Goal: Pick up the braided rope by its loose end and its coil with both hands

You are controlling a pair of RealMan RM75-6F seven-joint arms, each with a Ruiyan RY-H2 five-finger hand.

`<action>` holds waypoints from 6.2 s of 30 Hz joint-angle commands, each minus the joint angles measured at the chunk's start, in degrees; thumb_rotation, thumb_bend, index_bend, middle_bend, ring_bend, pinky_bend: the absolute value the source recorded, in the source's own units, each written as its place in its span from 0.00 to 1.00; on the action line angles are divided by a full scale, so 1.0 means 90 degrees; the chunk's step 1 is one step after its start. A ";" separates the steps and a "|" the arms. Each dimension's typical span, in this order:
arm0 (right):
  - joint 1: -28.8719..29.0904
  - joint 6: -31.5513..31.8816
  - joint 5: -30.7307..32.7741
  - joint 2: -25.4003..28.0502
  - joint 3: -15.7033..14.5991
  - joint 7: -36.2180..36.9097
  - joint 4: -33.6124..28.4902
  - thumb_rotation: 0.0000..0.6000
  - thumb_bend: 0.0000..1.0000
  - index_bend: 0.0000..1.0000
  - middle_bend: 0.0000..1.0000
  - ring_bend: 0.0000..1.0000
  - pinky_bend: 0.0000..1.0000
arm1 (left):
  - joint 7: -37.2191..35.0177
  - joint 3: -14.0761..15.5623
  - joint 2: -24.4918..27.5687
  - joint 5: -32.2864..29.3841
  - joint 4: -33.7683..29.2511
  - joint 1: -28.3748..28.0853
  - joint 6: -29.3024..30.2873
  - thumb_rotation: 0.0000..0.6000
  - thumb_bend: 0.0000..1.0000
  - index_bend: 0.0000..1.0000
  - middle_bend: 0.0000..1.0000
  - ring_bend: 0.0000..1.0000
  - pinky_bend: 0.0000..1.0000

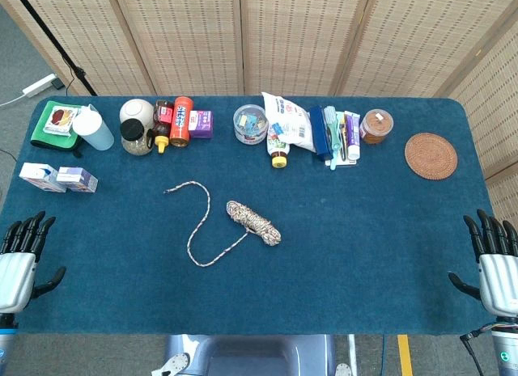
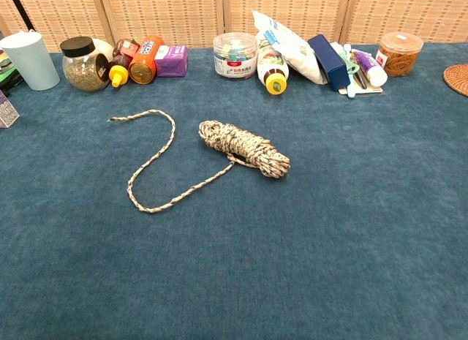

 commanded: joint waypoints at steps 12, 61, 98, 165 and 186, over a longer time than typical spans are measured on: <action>-0.0018 0.0032 -0.0074 0.0007 -0.0035 -0.0110 -0.0158 1.00 0.00 0.00 0.00 0.00 0.00 | -0.0690 -0.0185 -0.0068 0.0637 0.0393 -0.0079 -0.0172 1.00 0.26 0.00 0.00 0.00 0.00; 0.0277 -0.0693 0.0843 -0.0176 0.0235 0.0014 0.0349 1.00 0.00 0.00 0.00 0.00 0.00 | 0.0598 -0.2056 -0.3169 -0.1334 0.3767 -0.4486 -0.5468 1.00 0.34 0.42 0.00 0.00 0.00; 0.0273 -0.0655 0.0920 -0.0154 0.0256 0.0058 0.0376 1.00 0.00 0.00 0.00 0.00 0.00 | 0.0566 -0.1740 -0.4150 -0.1308 0.5057 -0.4884 -0.5431 1.00 0.35 0.44 0.00 0.00 0.00; 0.0304 -0.0766 0.0842 -0.0093 0.0165 0.0161 0.0310 1.00 0.00 0.00 0.00 0.00 0.00 | 0.0772 -0.1833 -0.3723 -0.1607 0.4416 -0.4849 -0.5510 1.00 0.50 0.60 0.00 0.00 0.00; 0.1644 -0.2876 0.0167 0.0416 0.0024 0.0982 -0.0472 1.00 0.00 0.00 0.00 0.00 0.00 | 0.2085 -0.1701 -0.1864 -0.3135 0.2098 -0.4899 -0.5709 1.00 0.51 0.61 0.00 0.00 0.00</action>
